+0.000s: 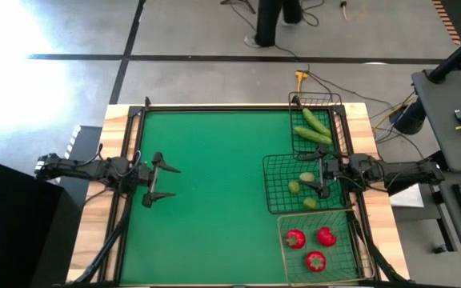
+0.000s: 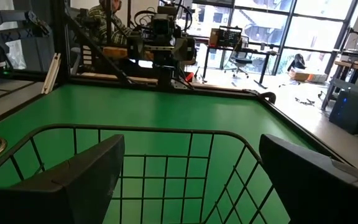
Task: Sort produce into baskets
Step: Return to Home Position
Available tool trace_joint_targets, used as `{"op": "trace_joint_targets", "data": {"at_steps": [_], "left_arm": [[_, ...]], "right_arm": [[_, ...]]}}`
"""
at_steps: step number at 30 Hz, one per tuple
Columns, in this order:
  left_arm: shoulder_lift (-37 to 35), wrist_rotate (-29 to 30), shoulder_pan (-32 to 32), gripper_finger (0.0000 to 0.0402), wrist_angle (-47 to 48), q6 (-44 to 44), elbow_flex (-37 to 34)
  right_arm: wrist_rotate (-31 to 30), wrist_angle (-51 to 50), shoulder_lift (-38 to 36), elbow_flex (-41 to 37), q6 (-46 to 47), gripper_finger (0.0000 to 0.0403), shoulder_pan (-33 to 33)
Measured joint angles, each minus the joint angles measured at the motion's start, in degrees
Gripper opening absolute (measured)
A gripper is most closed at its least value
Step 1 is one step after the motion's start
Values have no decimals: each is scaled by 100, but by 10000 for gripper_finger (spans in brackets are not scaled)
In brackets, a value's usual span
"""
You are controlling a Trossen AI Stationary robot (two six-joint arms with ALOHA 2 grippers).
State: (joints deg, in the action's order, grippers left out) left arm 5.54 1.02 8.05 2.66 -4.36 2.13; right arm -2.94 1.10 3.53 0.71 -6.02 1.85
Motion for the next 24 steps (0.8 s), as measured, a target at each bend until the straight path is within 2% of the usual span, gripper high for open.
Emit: {"op": "trace_joint_targets", "data": {"at_steps": [24], "left_arm": [[2,-4,0,366,-49,0,50]], "right_arm": [[0,4,0,-2,0,366,0]]}}
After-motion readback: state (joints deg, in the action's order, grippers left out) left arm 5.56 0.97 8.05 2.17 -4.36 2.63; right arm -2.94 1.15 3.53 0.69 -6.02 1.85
